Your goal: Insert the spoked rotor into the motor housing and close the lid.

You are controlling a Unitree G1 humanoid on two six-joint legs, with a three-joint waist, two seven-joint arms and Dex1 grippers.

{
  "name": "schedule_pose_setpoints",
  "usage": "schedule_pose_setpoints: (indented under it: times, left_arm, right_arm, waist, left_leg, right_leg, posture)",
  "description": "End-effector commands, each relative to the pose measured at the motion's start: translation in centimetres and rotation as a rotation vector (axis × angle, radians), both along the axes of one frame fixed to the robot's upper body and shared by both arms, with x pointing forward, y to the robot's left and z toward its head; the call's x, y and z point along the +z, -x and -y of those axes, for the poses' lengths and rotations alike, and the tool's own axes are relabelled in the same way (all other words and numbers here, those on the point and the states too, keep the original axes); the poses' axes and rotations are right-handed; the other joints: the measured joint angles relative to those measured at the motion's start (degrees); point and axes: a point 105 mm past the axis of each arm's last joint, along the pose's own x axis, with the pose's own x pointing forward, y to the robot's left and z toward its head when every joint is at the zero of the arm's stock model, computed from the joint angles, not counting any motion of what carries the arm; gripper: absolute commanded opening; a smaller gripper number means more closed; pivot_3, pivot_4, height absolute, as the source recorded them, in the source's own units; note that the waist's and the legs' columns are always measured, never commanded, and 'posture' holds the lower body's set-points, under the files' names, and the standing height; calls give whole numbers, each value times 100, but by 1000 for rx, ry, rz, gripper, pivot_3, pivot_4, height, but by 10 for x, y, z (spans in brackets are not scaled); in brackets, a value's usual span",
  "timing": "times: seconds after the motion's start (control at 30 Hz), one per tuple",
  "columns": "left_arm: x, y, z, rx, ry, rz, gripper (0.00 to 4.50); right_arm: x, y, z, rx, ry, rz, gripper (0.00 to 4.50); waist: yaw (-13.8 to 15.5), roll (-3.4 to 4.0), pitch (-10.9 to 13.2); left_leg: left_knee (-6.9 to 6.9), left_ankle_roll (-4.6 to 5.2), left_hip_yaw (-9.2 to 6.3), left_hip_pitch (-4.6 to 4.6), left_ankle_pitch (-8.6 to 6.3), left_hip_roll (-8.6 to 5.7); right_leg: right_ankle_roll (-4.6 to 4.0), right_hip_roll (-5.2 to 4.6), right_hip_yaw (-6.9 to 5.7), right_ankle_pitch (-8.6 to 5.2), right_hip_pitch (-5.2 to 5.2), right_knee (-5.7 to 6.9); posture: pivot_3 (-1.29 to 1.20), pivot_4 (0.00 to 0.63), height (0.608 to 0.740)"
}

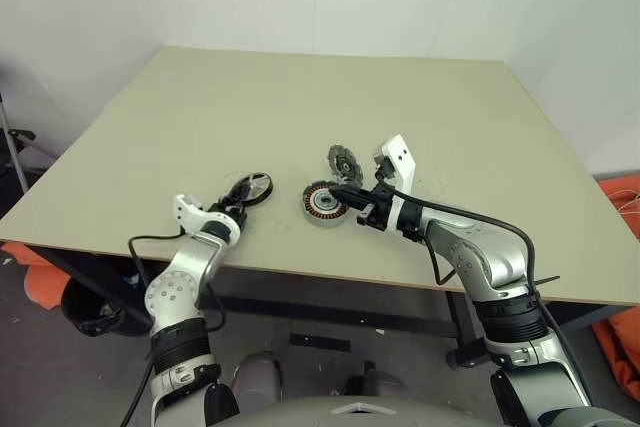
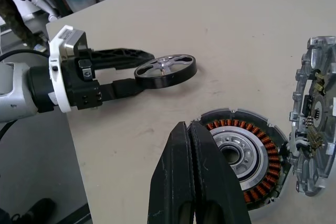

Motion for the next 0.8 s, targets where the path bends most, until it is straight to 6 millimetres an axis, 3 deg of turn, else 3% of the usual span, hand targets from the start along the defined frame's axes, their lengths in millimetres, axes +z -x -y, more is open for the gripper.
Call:
schedule_pose_setpoints:
  times: [0.03,0.17,0.43,0.63,0.8]
  left_arm:
    - [4,-1,19,-59,37,13,1526]
    - [5,-1,19,-59,37,12,425]
    - [5,0,17,-48,36,14,424]
    - [39,10,21,-140,40,238,424]
    - [50,26,34,-272,64,329,424]
  right_arm:
    - [21,-1,-3,11,-24,76,0]
    - [21,-1,-3,9,-22,77,0]
    - [21,-1,-2,9,-20,78,0]
    - [20,-1,-2,2,-19,78,0]
    - [19,-1,-1,3,-27,73,0]
  waist:
    - [-7,-1,0]
    - [-46,0,-1]
    - [-48,-1,-1]
    - [-74,-6,3]
    - [-51,-7,5]
  left_leg:
    - [0,-1,0,-1,1,0]
    - [-1,-6,0,4,3,1]
    - [-1,-8,0,2,4,1]
    - [-2,-8,0,-6,4,2]
    - [-6,-8,0,-18,4,1]
  right_leg:
    - [0,0,0,0,-1,0]
    - [0,1,0,0,2,0]
    - [1,1,0,-1,0,-1]
    - [1,2,0,-1,-10,-2]
    - [-3,2,0,-1,-21,-2]
  posture:
    - [0,0,740]
    - [0,0,740]
    - [0,0,740]
    - [0,0,740]
    - [0,0,740]
